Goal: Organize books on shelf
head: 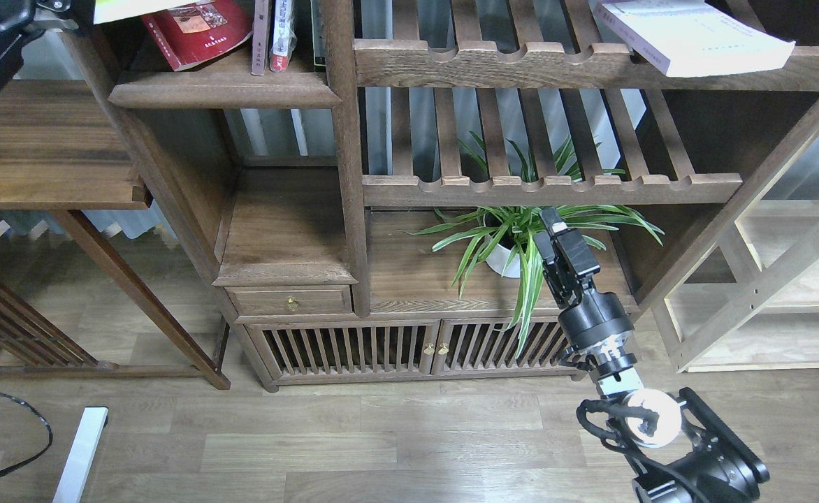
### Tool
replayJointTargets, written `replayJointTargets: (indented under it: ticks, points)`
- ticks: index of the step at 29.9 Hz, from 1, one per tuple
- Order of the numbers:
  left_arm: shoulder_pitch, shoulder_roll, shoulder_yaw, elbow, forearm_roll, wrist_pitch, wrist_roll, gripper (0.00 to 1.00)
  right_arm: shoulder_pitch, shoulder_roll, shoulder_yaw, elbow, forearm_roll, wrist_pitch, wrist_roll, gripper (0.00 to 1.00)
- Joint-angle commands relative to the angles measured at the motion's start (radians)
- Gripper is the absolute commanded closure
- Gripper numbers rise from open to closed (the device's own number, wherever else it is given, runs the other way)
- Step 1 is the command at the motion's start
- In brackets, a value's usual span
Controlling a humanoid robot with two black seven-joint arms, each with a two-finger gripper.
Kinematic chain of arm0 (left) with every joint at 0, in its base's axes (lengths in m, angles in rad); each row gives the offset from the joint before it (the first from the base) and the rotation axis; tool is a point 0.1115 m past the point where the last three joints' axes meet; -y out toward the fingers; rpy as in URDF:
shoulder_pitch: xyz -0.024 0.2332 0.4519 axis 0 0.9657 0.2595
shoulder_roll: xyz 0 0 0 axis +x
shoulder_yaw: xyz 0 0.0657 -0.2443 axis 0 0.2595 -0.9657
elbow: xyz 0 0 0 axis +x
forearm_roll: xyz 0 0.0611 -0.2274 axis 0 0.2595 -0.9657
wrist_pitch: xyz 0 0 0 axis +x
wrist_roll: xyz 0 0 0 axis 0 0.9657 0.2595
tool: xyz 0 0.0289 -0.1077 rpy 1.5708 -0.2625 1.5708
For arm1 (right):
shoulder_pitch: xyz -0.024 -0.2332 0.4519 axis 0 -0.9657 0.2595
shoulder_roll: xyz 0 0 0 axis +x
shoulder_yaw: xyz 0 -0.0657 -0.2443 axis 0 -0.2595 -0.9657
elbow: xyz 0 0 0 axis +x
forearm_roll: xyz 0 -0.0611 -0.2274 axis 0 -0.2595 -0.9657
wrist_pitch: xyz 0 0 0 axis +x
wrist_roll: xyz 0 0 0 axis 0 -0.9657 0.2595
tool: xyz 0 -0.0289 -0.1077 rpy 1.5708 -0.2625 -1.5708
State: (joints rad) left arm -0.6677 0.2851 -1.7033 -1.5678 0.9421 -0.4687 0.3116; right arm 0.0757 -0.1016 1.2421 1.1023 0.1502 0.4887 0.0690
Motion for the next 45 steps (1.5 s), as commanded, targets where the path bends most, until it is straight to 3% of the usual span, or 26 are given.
replayJointTargets:
  ticks: [1, 10, 15, 20, 26, 33, 41, 45]
  points:
    - [-0.024, 0.000, 0.017, 0.034, 0.014, 0.033, -0.006, 1.00, -0.004, 0.000, 0.010, -0.013, 0.003, 0.000, 0.000, 0.23]
    - [-0.153, 0.006, 0.112, 0.215, 0.017, 0.070, -0.083, 1.00, 0.010, 0.000, 0.013, -0.024, 0.006, 0.000, 0.000, 0.23]
    - [-0.199, 0.006, 0.195, 0.290, 0.017, 0.140, -0.153, 1.00, 0.012, 0.000, 0.014, -0.027, 0.017, 0.000, 0.000, 0.23]
    - [-0.291, 0.009, 0.257, 0.411, 0.015, 0.156, -0.215, 1.00, 0.025, 0.000, 0.014, -0.027, 0.022, 0.000, 0.000, 0.23]
    - [-0.409, 0.020, 0.355, 0.597, 0.003, 0.163, -0.321, 1.00, 0.052, -0.001, 0.014, -0.027, 0.034, 0.000, 0.000, 0.24]
    - [-0.490, 0.016, 0.462, 0.758, -0.008, 0.183, -0.414, 1.00, 0.059, -0.003, 0.016, -0.027, 0.043, 0.000, 0.000, 0.24]
    - [-0.590, 0.016, 0.707, 0.926, -0.181, 0.234, -0.555, 1.00, 0.059, -0.009, 0.033, -0.027, 0.045, 0.000, -0.002, 0.24]
    - [-0.627, 0.006, 0.795, 0.985, -0.267, 0.269, -0.600, 1.00, 0.059, -0.010, 0.034, -0.027, 0.048, 0.000, -0.002, 0.24]
